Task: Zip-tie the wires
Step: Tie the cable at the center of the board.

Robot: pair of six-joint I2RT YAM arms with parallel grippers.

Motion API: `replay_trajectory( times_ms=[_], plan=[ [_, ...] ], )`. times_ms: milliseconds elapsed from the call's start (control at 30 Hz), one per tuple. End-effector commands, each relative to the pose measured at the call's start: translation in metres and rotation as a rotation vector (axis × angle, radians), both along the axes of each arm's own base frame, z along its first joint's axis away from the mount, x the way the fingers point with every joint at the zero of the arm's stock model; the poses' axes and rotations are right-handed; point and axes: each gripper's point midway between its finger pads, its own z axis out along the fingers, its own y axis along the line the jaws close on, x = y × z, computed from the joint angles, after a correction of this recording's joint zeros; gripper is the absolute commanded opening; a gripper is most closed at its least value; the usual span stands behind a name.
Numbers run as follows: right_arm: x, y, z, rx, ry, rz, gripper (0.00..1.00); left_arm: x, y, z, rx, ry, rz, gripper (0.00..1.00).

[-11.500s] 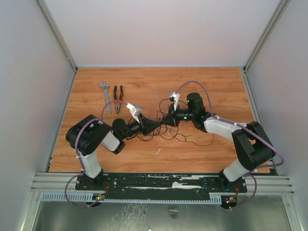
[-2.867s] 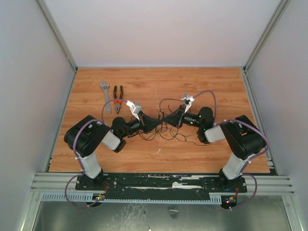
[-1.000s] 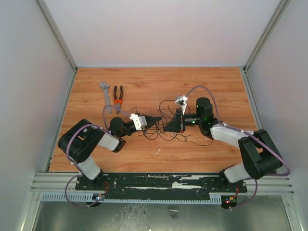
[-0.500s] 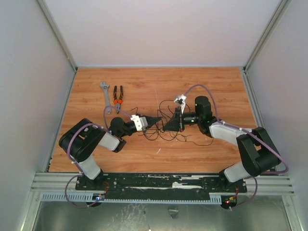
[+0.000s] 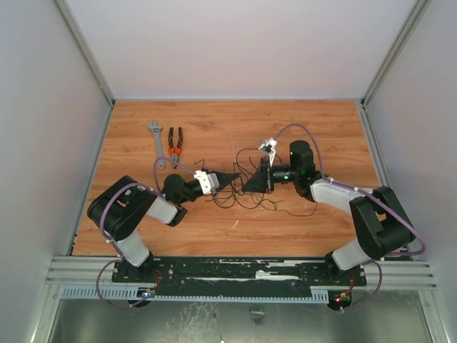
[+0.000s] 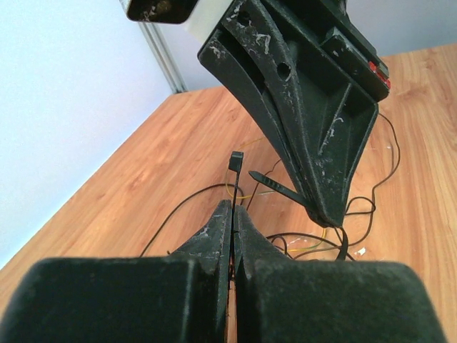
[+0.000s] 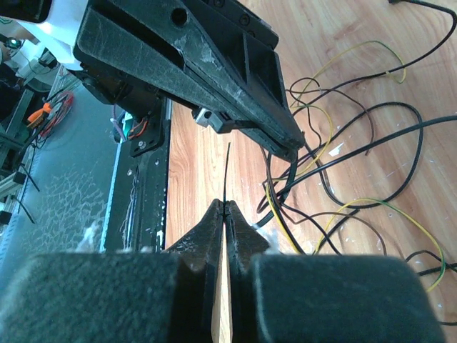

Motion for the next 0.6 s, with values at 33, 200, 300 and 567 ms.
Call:
replay_trajectory(
  times_ms=[33, 200, 300, 567],
  plan=[
    [0.0084, 0.0002, 0.0058, -0.012, -0.04, 0.019, 0.0, -0.0122, 0.0067, 0.0689, -0.174, -0.281, 0.006, 0.0],
    [0.0122, 0.0, 0.0004, -0.021, -0.042, -0.008, 0.0, -0.0102, 0.0065, 0.0682, -0.174, -0.28, 0.012, 0.0],
    [0.0131, 0.0008, 0.0007, -0.01, -0.039, -0.013, 0.0, -0.0095, 0.0069, 0.0698, -0.178, -0.281, 0.017, 0.0],
    [0.0091, 0.0015, 0.0071, 0.017, -0.044, 0.006, 0.0, -0.0088, 0.0061, 0.0713, -0.178, -0.291, 0.016, 0.0]
  ],
)
